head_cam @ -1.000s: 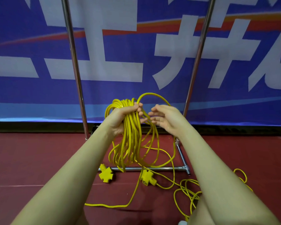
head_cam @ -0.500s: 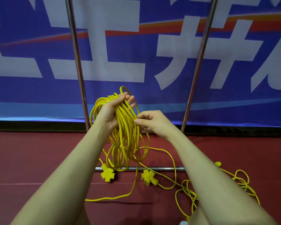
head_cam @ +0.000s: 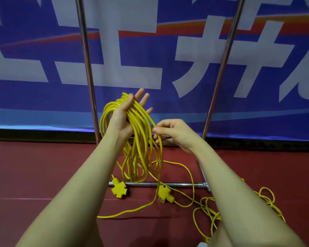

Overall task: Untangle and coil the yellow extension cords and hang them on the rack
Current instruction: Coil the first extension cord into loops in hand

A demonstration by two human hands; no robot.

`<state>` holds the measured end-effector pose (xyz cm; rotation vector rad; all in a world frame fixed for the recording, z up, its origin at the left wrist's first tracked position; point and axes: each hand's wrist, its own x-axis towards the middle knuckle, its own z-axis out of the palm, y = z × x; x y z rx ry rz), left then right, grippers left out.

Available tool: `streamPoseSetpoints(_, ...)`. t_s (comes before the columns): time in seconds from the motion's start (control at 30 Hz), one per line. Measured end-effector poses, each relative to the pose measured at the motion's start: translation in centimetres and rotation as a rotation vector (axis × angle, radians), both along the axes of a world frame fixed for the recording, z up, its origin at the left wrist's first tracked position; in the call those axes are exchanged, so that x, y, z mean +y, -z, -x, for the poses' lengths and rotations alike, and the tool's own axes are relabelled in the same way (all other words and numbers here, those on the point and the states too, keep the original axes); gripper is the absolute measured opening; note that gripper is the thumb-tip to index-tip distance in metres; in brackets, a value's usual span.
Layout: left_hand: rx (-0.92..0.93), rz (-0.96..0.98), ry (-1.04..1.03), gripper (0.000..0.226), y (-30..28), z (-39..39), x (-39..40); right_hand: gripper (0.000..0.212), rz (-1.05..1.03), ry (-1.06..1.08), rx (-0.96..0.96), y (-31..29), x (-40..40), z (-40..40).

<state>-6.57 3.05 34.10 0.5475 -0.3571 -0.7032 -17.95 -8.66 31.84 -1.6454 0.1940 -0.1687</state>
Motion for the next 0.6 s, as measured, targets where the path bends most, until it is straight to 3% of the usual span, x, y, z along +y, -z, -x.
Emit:
streamPoseSetpoints(0.13, 0.002, 0.031, -0.007, 0.018, -0.3, 0.5, -0.4, 0.018, 0.031, -0.017, 0.064, 0.6, -0.6, 0.2)
streamPoseSetpoints(0.37, 0.003, -0.047, 0.031, 0.021, -0.3, 1.2, -0.6, 0.024, -0.088, -0.116, 0.191, 2.3, -1.7, 0.7)
streamPoseSetpoints(0.6, 0.037, -0.044, -0.001, 0.023, 0.0, 1.1, -0.5, 0.033, -0.089, 0.048, 0.193, 3.1, -2.9, 1.1)
